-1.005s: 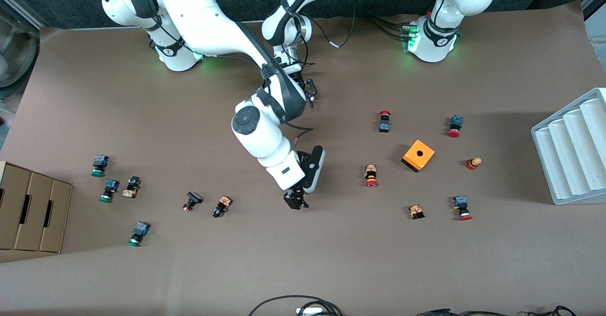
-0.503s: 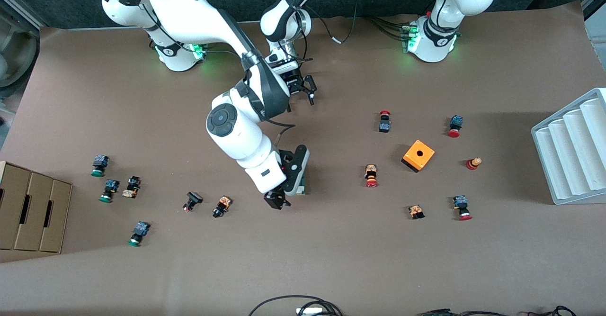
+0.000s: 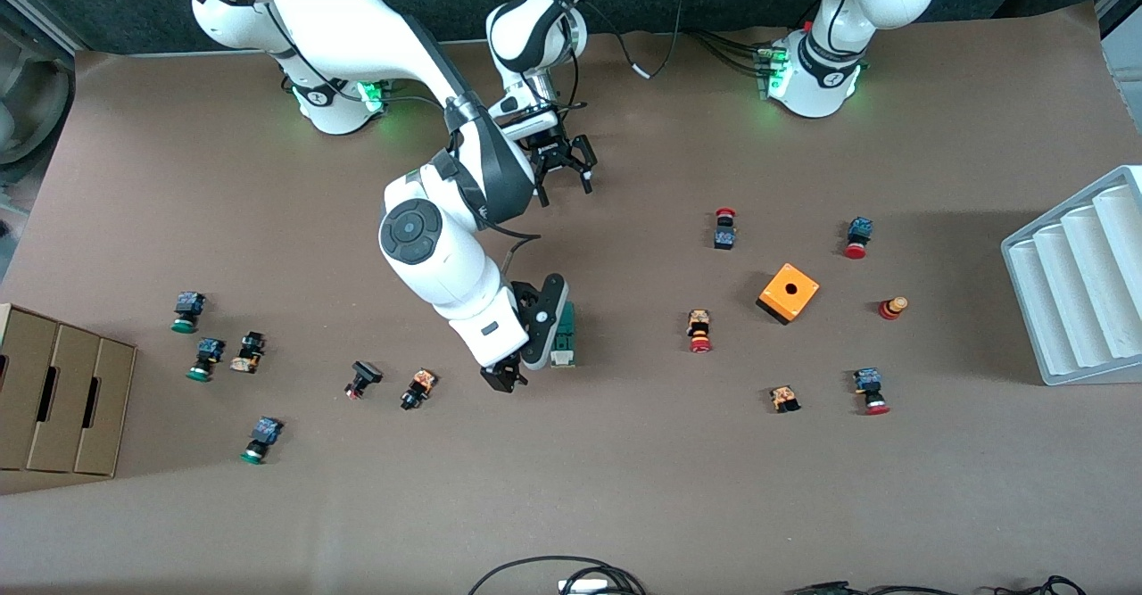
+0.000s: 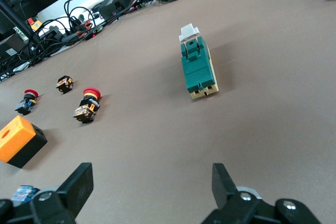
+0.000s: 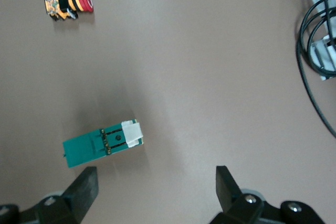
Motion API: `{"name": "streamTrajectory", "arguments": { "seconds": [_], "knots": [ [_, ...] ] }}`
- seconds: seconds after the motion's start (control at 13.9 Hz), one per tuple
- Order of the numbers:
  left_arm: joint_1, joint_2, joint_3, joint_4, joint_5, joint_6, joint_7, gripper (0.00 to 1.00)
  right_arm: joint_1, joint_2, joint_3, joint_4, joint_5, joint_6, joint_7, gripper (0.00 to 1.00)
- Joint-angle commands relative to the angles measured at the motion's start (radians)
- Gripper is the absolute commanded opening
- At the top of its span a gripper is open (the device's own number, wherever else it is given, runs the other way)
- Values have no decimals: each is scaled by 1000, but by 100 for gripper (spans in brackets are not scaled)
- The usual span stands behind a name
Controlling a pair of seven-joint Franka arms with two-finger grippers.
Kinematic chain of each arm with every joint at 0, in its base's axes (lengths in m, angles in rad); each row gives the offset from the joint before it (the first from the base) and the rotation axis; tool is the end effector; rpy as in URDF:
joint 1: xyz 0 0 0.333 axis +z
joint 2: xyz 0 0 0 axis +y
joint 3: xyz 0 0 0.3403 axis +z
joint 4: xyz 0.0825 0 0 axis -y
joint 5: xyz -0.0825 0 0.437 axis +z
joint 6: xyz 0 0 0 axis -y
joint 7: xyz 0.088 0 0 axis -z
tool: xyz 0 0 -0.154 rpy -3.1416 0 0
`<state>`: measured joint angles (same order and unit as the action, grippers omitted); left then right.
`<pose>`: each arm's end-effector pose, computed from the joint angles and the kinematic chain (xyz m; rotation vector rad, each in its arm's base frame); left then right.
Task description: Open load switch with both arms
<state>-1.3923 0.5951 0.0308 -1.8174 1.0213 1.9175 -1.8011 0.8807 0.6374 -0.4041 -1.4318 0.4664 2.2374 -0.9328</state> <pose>0.2320 -0.6229 0.1587 -2.4491 0.2331 -1.1538 0.6760 0.4454 0.3154 -2.4276 -1.7677 -0.3879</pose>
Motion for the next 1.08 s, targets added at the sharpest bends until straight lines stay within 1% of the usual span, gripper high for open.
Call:
{"name": "streamTrajectory", "arguments": {
  "seconds": [0.0, 0.22, 0.5, 1.01],
  "knots": [
    [51, -90, -28, -34, -53, -5, 110, 100, 1, -28, -4, -55, -18, -15, -4, 100],
    [64, -112, -37, -36, -61, -6, 124, 100, -14, -36, -4, -93, -18, -15, -6, 100],
    [53, -92, -40, -43, -59, -15, 68, 100, -28, -68, -4, -153, -22, -18, -14, 100],
    [56, -92, -46, -45, -59, -18, 48, 100, -23, -68, -2, -168, -25, -32, -20, 100]
  ]
}}
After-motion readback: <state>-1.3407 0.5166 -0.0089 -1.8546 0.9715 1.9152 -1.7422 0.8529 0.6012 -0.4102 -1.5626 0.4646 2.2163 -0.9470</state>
